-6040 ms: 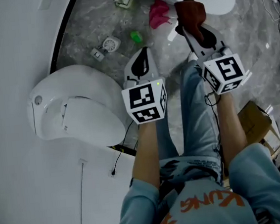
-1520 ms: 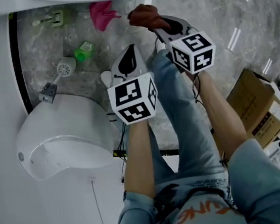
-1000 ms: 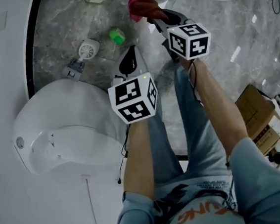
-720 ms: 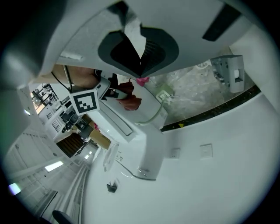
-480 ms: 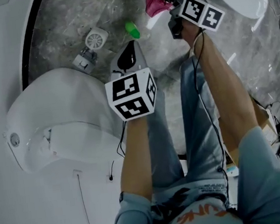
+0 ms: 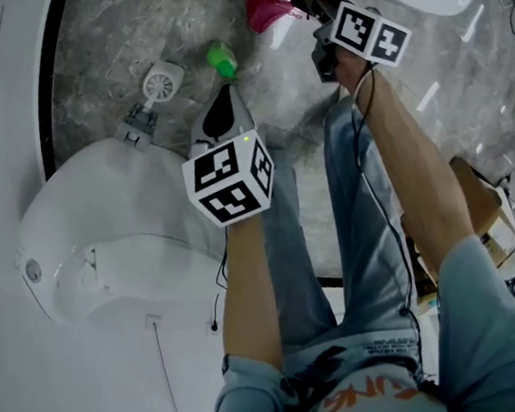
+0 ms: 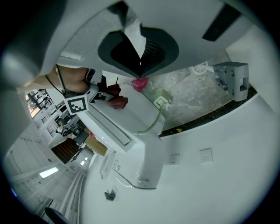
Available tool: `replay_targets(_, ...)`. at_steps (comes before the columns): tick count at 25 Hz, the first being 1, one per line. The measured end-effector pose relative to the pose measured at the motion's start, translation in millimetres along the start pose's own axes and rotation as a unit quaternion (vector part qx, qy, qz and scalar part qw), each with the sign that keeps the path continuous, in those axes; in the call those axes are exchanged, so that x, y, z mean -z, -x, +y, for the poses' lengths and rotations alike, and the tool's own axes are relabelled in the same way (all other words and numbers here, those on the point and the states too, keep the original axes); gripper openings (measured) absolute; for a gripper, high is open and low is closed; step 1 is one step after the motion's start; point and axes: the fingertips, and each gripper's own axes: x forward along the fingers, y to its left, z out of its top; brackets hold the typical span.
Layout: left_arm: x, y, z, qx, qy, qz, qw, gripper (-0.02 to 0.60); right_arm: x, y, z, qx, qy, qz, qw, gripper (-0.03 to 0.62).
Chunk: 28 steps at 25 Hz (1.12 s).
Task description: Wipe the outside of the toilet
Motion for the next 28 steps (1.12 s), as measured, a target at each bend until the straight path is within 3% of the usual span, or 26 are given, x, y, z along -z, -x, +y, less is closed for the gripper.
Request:
replay_targets(11,19,-27,-91,0.027,-0.072,0.032,0.9966,0.0,-1,41,-71,0.004,-0.016,0.01,1.0,0.067)
replay_targets(18,34,-44,-140,0.016,-0.102,0.056,0.993,0.001,-10,73,-124,0.006,-0.013,0.029,0.999,0.067)
replay_targets(24,34,-69,-212,0.028,-0.127,0.065,0.9894,0.0,-27,98,-178,0.014,0.031,0.05,0.998,0.067)
replay_targets(28,33,-88,-274,0.049,-0.152,0.069,0.9847,0.0,-47,115,-217,0.019,0.033,0.048,0.998,0.067)
